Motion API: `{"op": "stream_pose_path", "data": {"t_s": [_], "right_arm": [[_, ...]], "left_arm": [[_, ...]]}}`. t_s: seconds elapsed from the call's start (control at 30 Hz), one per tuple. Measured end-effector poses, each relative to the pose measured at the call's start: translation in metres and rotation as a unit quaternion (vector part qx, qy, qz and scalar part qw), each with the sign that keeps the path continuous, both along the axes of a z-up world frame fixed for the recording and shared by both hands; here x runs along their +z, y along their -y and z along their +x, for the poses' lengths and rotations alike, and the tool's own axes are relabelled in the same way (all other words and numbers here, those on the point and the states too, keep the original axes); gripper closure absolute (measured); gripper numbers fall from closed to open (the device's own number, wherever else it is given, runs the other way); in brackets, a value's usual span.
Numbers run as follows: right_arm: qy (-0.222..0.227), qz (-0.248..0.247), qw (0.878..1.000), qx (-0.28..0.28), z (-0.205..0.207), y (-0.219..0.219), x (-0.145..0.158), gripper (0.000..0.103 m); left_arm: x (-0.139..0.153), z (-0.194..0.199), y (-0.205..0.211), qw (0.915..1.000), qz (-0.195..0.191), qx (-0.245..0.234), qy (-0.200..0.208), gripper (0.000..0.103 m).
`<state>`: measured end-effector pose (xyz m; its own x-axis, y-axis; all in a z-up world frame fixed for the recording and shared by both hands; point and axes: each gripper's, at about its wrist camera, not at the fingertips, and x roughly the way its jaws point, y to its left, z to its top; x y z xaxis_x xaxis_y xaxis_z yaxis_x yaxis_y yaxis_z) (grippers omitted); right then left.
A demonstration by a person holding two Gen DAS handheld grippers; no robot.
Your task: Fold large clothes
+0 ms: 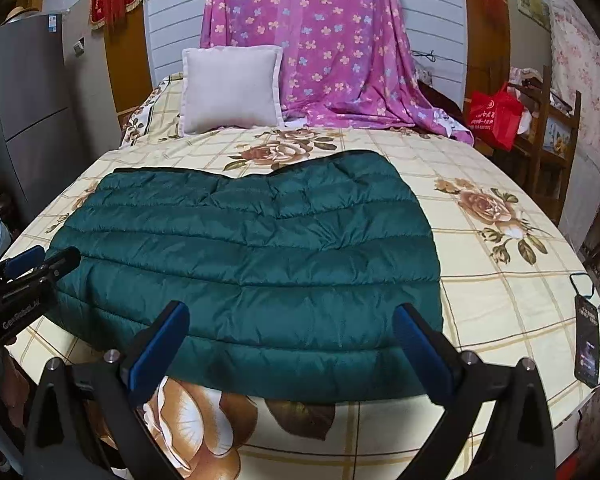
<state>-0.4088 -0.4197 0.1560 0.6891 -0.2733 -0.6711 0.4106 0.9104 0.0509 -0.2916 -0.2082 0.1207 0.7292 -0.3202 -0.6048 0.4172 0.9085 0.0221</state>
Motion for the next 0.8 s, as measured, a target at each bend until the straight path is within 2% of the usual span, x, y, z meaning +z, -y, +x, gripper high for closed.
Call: {"op": "stream_pose_path", "data": {"t_s": [0.8], "right_arm": [[-0.004, 0.009, 1.0, 0.004, 0.014, -0.009, -0.003, 0.0]], "left_arm": [[0.001, 0.001, -0.004, 0.9999, -0.006, 0.009, -0.006, 0.057]]}}
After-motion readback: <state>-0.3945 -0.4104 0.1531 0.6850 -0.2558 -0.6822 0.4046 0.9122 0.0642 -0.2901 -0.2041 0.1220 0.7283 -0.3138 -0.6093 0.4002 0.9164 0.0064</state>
